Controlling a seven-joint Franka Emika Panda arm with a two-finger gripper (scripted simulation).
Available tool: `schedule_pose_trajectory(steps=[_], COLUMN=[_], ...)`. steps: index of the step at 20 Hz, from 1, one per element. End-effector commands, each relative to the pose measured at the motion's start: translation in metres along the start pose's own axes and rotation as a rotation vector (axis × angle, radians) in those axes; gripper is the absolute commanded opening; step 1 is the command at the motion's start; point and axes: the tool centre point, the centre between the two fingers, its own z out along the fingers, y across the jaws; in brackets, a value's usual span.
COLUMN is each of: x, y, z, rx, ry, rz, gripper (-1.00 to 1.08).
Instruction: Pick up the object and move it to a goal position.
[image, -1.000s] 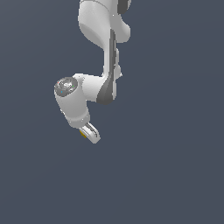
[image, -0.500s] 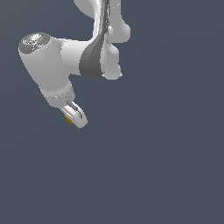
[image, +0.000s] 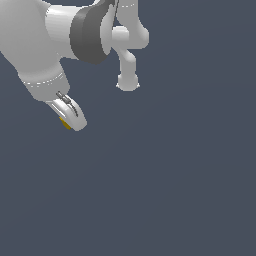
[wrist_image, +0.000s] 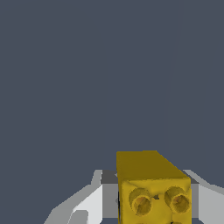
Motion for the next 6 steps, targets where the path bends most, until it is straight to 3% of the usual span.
schedule_pose_trajectory(steps=[1, 6], x=[0.0019, 0.0037], y=[0.0020, 0.0028], z=[-0.0091, -0.0148], rx=[-0.001, 0.000], ry=[-0.001, -0.001], rz=[-0.001, -0.001], gripper=[-1.00, -1.00])
